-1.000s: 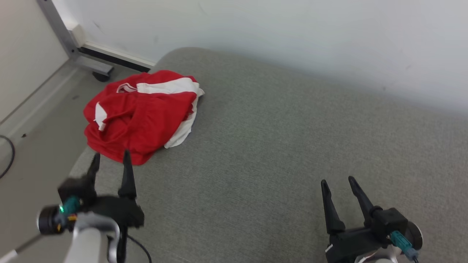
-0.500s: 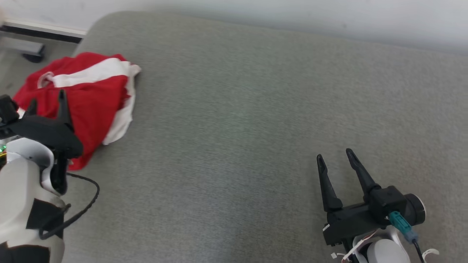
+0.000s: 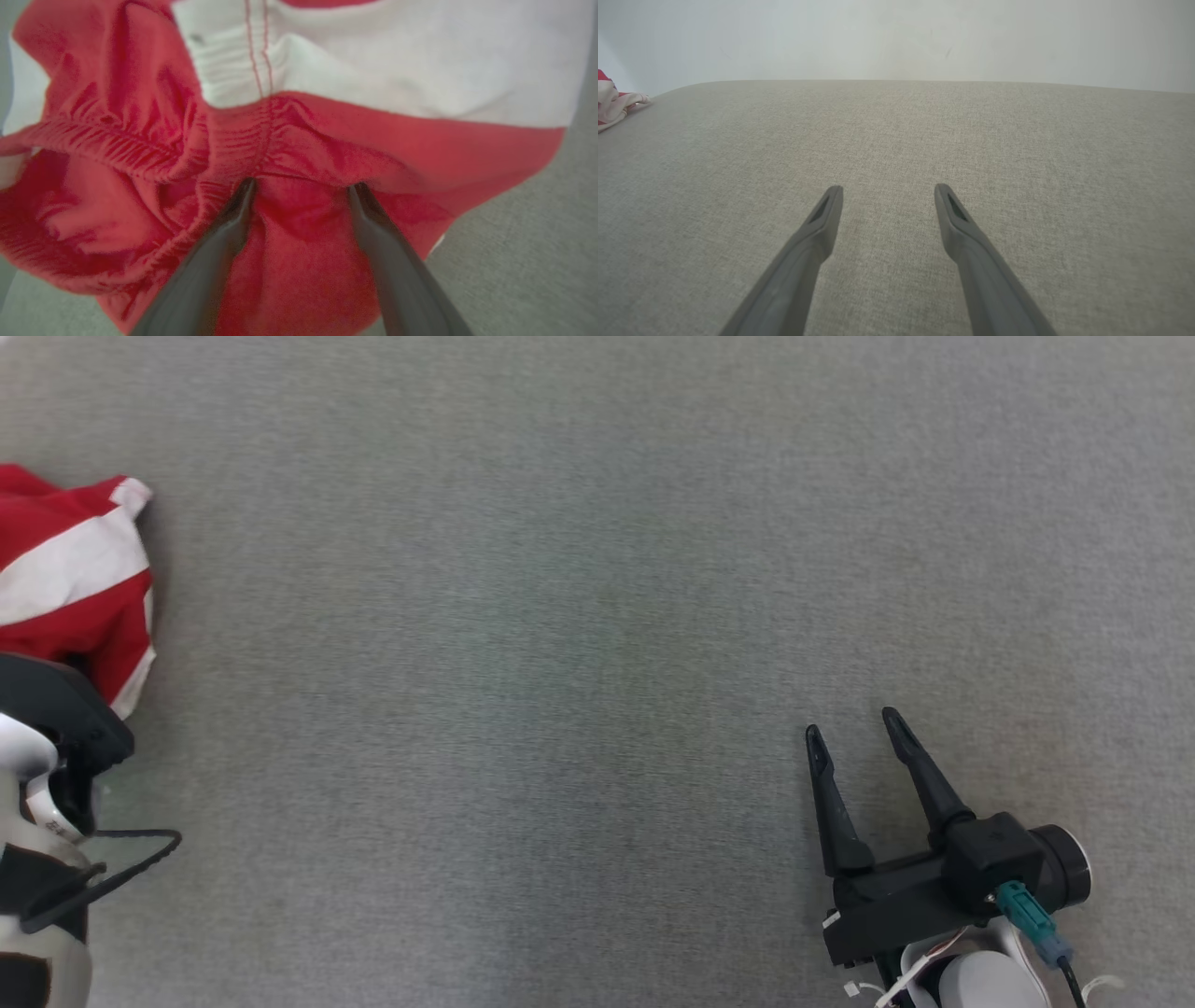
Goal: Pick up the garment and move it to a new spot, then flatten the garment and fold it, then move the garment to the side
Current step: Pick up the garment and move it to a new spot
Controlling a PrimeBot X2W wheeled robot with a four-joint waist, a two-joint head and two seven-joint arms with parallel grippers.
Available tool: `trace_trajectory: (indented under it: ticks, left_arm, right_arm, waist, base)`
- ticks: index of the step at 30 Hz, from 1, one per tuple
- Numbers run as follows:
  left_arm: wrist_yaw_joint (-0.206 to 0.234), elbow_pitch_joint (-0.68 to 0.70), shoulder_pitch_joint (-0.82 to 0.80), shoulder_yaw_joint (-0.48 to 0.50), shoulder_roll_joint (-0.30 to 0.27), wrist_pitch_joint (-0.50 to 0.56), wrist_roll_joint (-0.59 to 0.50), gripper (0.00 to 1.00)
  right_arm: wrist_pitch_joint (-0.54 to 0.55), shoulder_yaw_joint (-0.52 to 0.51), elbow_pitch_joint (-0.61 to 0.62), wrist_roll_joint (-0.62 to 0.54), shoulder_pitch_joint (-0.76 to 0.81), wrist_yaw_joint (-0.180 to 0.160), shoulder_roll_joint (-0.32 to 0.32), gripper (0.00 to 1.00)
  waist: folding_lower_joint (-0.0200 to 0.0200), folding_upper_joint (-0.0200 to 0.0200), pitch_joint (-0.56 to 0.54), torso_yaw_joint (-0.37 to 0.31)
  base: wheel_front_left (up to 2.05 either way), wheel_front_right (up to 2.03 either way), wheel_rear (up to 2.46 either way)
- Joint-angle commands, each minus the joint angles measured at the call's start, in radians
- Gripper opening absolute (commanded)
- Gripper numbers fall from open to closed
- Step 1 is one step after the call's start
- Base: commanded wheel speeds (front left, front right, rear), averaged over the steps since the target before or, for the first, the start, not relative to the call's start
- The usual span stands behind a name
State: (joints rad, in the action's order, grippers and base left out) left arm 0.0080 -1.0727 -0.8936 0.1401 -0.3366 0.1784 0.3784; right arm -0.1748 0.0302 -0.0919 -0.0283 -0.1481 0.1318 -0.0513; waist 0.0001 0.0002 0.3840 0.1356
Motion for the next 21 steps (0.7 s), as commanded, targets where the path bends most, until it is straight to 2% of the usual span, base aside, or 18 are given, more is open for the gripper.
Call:
trace_trajectory:
  ticks: [1, 2, 3, 4, 13, 21]
  left_arm:
    - [0.013, -0.015, -0.014, -0.004, -0.005, 0.009, -0.003, 1.0]
    - [0.016, -0.02, -0.013, -0.004, -0.006, 0.008, -0.002, 0.78]
    - [0.019, -0.023, -0.014, -0.009, -0.008, 0.002, -0.008, 0.49]
    - [0.018, -0.026, -0.016, -0.014, -0.01, 0.001, -0.011, 0.01]
    - [-0.012, -0.015, -0.038, -0.026, -0.04, -0.001, -0.004, 0.0]
    - [-0.074, 0.101, -0.085, -0.057, -0.079, 0.033, -0.003, 0.0]
  right_arm:
    - [0.005, 0.009, 0.005, 0.002, 0.008, -0.002, 0.002, 1.0]
    - [0.005, 0.012, 0.005, 0.004, 0.008, -0.002, 0.002, 1.0]
    - [0.004, 0.016, 0.005, 0.007, 0.008, -0.002, 0.002, 1.0]
    - [0.003, 0.017, 0.003, 0.01, 0.008, -0.002, 0.002, 1.0]
    - [-0.015, 0.037, -0.036, 0.054, -0.008, -0.002, 0.002, 1.0]
    - [-0.057, 0.044, -0.107, 0.114, -0.011, -0.002, 0.002, 1.0]
  waist:
    - [-0.0001, -0.0002, 0.029, -0.034]
    - [-0.0001, -0.0002, 0.029, -0.036]
    - [-0.0001, -0.0002, 0.028, -0.038]
    - [-0.0001, -0.0002, 0.026, -0.038]
    - [-0.0001, -0.0002, -0.045, -0.006]
    - [-0.0001, -0.0002, -0.142, 0.048]
  base:
    - [0.0, 0.0, 0.0]
    - [0.0, 0.0, 0.0]
    - [0.0, 0.0, 0.0]
    - [0.0, 0.0, 0.0]
    - [0.0, 0.0, 0.0]
    - [0.0, 0.0, 0.0]
